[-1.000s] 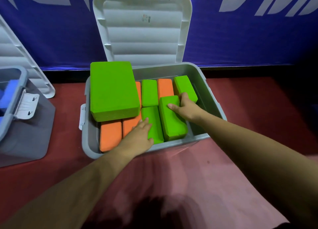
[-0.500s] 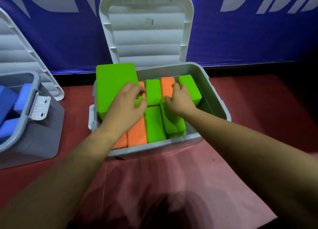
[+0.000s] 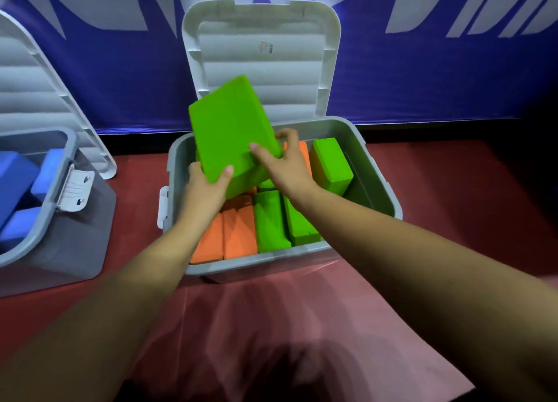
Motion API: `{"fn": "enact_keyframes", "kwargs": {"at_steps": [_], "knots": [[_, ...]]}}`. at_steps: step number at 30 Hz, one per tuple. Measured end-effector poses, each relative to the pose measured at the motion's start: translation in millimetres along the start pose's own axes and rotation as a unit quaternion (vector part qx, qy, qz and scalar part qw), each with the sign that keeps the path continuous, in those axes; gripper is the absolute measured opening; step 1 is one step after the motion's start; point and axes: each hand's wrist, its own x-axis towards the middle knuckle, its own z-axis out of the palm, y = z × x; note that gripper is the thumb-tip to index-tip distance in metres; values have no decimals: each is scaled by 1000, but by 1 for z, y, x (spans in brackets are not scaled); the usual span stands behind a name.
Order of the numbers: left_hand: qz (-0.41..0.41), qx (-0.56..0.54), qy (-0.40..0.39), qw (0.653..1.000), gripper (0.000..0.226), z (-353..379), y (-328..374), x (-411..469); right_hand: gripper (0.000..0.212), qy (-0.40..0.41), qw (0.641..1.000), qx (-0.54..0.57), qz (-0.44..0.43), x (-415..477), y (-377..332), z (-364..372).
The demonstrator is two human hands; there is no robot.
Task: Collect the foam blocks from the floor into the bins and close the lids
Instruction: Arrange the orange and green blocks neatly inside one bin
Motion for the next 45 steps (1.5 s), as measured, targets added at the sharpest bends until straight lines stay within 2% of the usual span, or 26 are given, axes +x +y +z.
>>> {"fn": "enact_keyframes", "kwargs": {"at_steps": [3, 5, 6, 8, 11, 15, 18, 22, 26, 30, 35, 39, 42, 45], "knots": [[65, -78, -95, 990, 58, 41, 17, -7, 44, 61, 997, -4, -53, 14, -13, -45], [133, -55, -186, 972, 64, 69, 20, -16, 44, 96, 991, -31, -83, 21, -28, -80], [162, 11, -217, 963, 75, 81, 15, -18, 47, 106, 988, -56, -94, 23, -34, -98], [192, 201, -201, 939, 95, 103, 0, -20, 52, 140, 975, -113, -133, 24, -44, -132], [191, 401, -202, 873, 110, 124, -20, -17, 56, 164, 946, -211, -184, 22, -50, -169], [164, 462, -245, 837, 115, 138, -35, -21, 52, 103, 902, -405, -109, 26, -48, -192], [171, 495, -237, 818, 119, 134, -41, -25, 50, 46, 879, -475, -27, 29, -31, -187], [168, 523, -229, 804, 116, 138, -38, -20, 63, -28, 878, -475, 60, 38, 8, -161], [173, 530, -224, 800, 102, 153, -32, -13, 69, -198, 868, -417, 183, 37, 52, -126], [196, 532, -211, 796, 83, 153, -39, -2, 70, -184, 880, -370, 234, 39, 91, -121], [253, 531, -168, 791, 96, 169, -56, -15, 81, -162, 891, -337, 258, 49, 122, -131], [251, 533, -202, 783, 90, 195, -47, -14, 64, -139, 896, -362, 218, 41, 137, -141], [240, 532, -216, 783, 88, 183, -50, -8, 69, -154, 896, -365, 203, 32, 144, -129], [240, 483, -266, 799, 88, 141, -59, 7, 71, -171, 898, -357, 192, 29, 150, -106]]}}
